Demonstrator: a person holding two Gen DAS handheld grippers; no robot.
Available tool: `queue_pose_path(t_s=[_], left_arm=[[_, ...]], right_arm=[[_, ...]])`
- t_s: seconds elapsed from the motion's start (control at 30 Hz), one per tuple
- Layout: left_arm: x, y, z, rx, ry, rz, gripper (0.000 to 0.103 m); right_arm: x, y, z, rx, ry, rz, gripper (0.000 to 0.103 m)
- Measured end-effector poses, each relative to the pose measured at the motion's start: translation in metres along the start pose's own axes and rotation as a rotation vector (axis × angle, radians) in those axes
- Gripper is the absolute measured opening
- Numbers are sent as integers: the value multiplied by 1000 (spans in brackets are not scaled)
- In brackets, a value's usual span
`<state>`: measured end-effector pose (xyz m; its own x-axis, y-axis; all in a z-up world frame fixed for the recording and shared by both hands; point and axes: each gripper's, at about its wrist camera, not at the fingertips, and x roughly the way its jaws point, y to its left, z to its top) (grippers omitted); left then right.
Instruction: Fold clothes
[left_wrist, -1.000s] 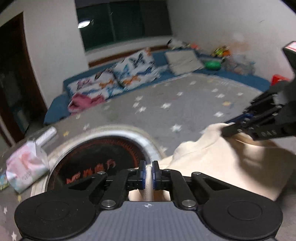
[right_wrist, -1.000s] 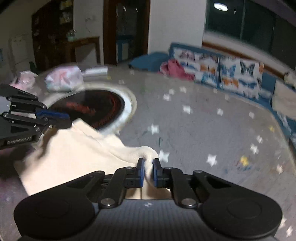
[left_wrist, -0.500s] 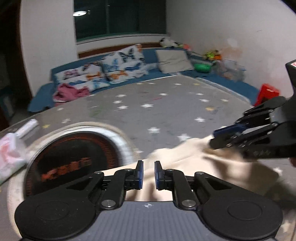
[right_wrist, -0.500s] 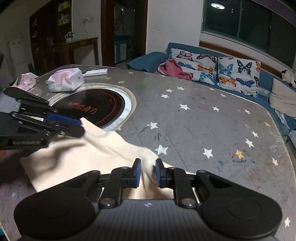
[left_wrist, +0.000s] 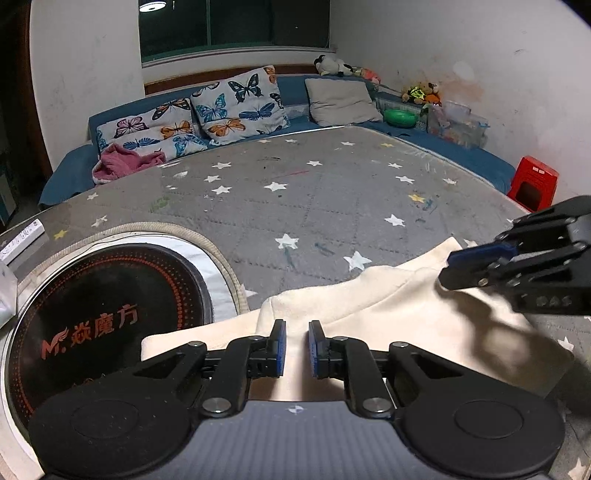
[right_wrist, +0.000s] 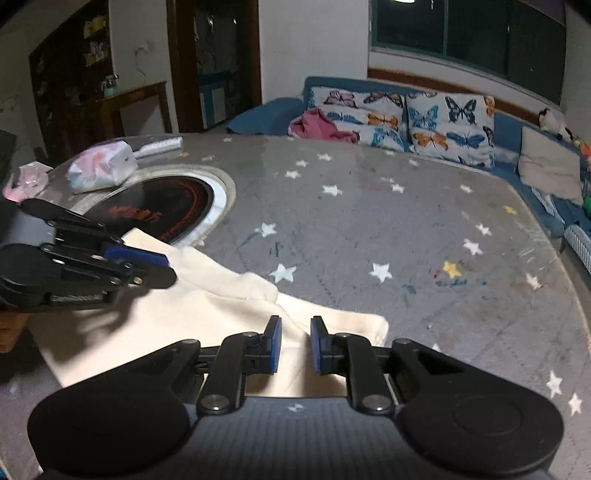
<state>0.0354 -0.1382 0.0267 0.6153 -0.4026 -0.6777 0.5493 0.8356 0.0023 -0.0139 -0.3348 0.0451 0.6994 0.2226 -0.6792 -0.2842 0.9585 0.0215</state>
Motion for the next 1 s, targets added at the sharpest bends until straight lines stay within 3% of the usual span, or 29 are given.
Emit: queue_pose_path(t_s=[0.27, 0.4, 0.57, 0.83, 1.0], left_arm=[[-10, -7, 1, 5, -23, -4, 30], [-22, -16, -3, 27, -36, -20, 30], [-46, -22, -18, 42, -50, -40, 31], [-74, -21, -53, 19, -48, -25, 34], [-74, -14, -70, -33, -29, -31, 34]], right_arm=[[-31, 8, -14, -60, 18, 22, 15], [-25, 16, -22, -99, 45, 26, 15], [-32, 4, -24, -49, 34, 26, 15], [-61, 30, -37, -176, 11, 82, 15], [-55, 37, -52, -218, 51, 74, 15]])
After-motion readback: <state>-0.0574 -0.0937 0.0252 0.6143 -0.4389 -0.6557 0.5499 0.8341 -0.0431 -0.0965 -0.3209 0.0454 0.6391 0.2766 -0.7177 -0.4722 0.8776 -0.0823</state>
